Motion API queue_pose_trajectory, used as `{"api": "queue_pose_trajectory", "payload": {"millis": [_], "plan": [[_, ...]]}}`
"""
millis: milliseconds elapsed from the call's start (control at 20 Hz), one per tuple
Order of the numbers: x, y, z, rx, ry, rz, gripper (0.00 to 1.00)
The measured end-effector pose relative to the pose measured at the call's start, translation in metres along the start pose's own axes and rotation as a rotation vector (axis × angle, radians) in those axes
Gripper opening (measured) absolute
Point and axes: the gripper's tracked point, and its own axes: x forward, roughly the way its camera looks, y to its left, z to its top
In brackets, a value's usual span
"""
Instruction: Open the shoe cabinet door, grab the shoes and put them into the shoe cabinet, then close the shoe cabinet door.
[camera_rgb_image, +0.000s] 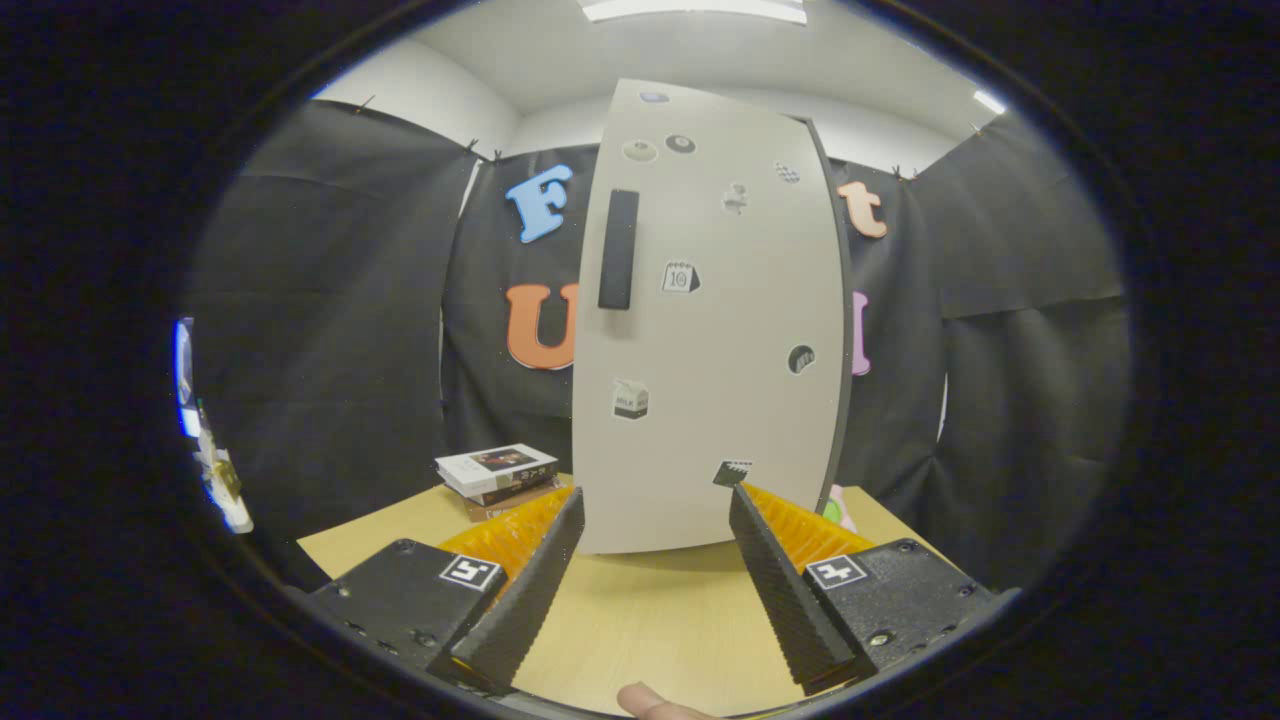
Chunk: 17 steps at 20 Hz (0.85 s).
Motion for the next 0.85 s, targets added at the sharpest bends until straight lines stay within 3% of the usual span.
{"api": "queue_pose_trajectory", "payload": {"millis": [150, 300, 500, 850], "plan": [[-0.038, -0.016, 0.014, 0.003, -0.015, -0.026, 0.96], [-0.059, -0.035, 0.025, 0.026, 0.019, -0.107, 0.97], [-0.076, -0.056, 0.059, -0.011, -0.077, -0.190, 0.97], [-0.087, -0.045, 0.064, 0.027, -0.064, -0.142, 0.98]]}}
